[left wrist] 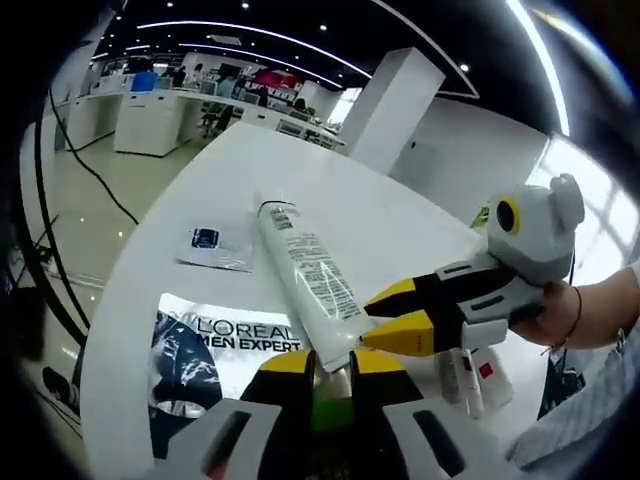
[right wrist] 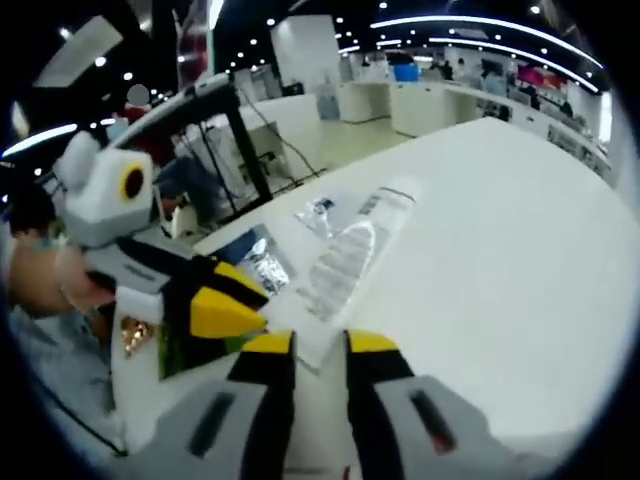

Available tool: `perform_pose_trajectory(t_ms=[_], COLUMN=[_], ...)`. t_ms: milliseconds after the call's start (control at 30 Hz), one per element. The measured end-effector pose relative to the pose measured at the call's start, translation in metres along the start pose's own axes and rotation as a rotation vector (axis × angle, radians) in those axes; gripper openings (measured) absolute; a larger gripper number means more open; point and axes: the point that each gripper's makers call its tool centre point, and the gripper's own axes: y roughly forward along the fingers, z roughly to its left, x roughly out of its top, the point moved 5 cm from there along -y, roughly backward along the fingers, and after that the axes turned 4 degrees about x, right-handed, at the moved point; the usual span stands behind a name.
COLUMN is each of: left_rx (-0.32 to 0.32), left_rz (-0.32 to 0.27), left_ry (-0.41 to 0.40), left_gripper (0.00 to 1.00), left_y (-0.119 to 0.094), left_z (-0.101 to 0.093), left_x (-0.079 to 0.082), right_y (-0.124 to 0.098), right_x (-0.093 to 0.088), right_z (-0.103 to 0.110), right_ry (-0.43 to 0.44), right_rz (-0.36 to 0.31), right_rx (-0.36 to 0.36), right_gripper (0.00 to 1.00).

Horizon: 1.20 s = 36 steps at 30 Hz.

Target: Arrange the skincare products in the storage area until every visible bottle or jar stands upright without overlapping.

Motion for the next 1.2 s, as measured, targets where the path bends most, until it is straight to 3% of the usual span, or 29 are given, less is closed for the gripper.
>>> perform_pose_trajectory(t_ms=[433, 867, 1200], left_rx=[-0.032, -0.07, -0.104], left_rz=[0.026, 0.004, 0.036], left_ry=[-0.037, -0.069, -0.036], left_gripper=[0.12, 0.12, 0.13], left_y=[-0.006, -0.024, -0.048], left_z=[-0.004, -0.014, -0.026], left_x=[-0.002, -0.006, -0.028], right_y=[-0.012, -0.029, -0.044], right_x=[-0.001, -0.005, -0.019], right_z=[0.007, 0.026, 0.055], right_ry=[0.003, -0.033, -0.114], right_rz=[0.002, 0.008, 0.039], right_rx=[0.026, 0.033, 0.066], right_gripper=[0.14, 0.14, 0.14])
